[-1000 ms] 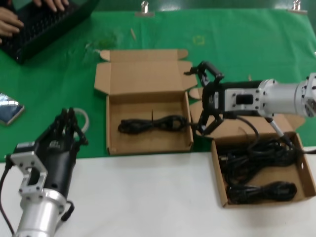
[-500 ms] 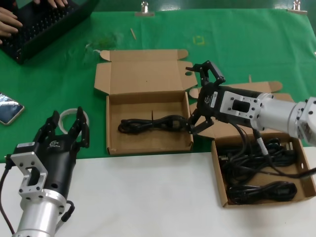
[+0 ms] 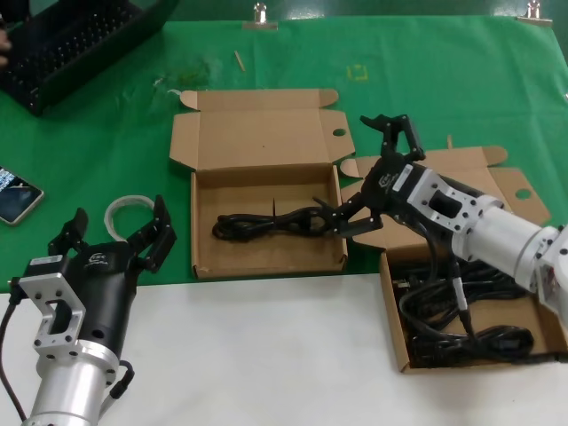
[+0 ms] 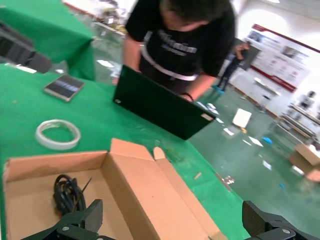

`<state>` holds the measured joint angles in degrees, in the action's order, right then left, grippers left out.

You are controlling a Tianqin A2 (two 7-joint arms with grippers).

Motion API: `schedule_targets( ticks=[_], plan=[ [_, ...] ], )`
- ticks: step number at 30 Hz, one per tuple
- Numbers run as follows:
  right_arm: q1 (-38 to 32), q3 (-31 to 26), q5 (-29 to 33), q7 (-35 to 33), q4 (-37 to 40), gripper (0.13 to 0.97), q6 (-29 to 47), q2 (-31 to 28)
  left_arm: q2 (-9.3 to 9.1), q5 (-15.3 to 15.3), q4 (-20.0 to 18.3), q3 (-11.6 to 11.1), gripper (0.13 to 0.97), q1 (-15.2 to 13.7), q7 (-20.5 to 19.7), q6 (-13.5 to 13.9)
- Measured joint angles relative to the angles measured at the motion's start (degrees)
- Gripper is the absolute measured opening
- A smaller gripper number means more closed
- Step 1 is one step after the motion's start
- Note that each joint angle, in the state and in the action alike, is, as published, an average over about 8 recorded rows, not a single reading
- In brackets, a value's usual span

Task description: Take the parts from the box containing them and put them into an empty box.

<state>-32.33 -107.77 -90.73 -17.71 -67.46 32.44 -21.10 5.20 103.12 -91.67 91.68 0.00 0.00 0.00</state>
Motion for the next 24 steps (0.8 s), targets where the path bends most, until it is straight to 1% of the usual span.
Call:
schedule_targets(
  ticks=[1,2,10,11,19,24],
  plan=[
    [0.7,0.3,-0.3,0.4,-0.5,0.966,-0.7,0.1,0.0,0.0,0.0,0.0,0.633,0.0,0.0,0.0],
    [1.4,0.7,-0.5,0.8,-1.1,0.966,-1.4,0.2,0.0,0.0,0.0,0.0,0.633,0.0,0.0,0.0],
    [7.1,3.5,-2.7,3.9,-5.3,0.966,-7.1,0.9,0.0,0.0,0.0,0.0,0.81,0.0,0.0,0.0],
    [7.8,3.9,-3.0,4.3,-5.9,0.966,-7.9,0.9,0.0,0.0,0.0,0.0,0.81,0.0,0.0,0.0],
    [13.6,6.8,-5.2,7.4,-10.2,0.966,-13.6,1.6,0.0,0.0,0.0,0.0,0.921,0.0,0.0,0.0],
    [17.2,8.5,-6.6,9.4,-12.8,0.966,-17.2,2.1,0.0,0.0,0.0,0.0,0.926,0.0,0.0,0.0]
  ],
)
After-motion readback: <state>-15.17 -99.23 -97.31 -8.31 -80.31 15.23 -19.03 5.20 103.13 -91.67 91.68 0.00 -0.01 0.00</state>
